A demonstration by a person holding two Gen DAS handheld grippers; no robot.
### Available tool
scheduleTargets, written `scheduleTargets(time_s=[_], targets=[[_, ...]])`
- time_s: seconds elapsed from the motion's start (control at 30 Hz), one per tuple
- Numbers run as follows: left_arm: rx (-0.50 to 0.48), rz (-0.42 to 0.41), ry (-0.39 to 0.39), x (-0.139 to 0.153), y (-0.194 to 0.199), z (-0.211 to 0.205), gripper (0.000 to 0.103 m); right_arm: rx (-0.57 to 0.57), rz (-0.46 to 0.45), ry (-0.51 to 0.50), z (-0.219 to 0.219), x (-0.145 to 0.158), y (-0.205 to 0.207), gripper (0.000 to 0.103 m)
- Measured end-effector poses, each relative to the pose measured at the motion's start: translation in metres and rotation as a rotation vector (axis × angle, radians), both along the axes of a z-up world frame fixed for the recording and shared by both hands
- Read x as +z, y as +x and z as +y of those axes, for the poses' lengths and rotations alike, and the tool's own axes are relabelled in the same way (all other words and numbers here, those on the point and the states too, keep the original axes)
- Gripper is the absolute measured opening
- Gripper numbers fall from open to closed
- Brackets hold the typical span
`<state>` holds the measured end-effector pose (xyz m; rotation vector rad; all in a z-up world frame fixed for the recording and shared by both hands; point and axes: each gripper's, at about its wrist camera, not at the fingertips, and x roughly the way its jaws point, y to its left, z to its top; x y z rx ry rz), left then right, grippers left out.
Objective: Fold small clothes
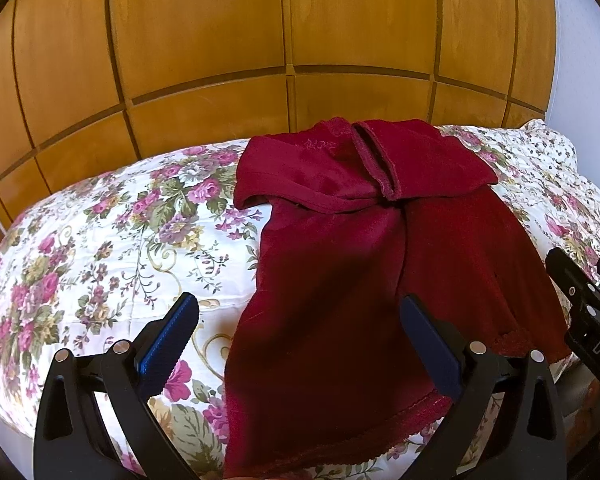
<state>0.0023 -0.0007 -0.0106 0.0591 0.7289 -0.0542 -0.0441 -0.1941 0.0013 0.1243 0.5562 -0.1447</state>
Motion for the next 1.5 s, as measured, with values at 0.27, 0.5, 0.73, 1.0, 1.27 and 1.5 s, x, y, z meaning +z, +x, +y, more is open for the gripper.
scheduleTargets(time_s=[0.27,0.5,0.73,1.0,1.27,1.5], targets=[[-0.004,0.022,0.004,-0.002,0.002,-0.001,0.1,-0.005,0.016,-0.002,-0.001,-0.001,0.002,0.101],[0.001,0.033,-0.004,-0.004,0.005,0.002,0.1,-0.006,0.037,-0.004,-0.001,-0.004,0.005,0.101],[-0.024,0.08,-0.027,-0.013,0.013,0.004,0.1,-0.012,0.052,-0.006,-0.003,-0.008,0.009,0.101],[-0.057,0.162,-0.085,-0.031,0.029,0.017,0.1,-0.047,0.073,0.071,-0.032,-0.018,0.018,0.101],[0.051,0.184,-0.353,-0.053,0.044,0.079,0.1,-0.076,0.198,0.157,-0.075,-0.039,0.035,0.101],[0.038,0.2,-0.365,-0.068,0.045,0.094,0.1,-0.044,0.263,0.431,-0.105,-0.062,0.034,0.101]])
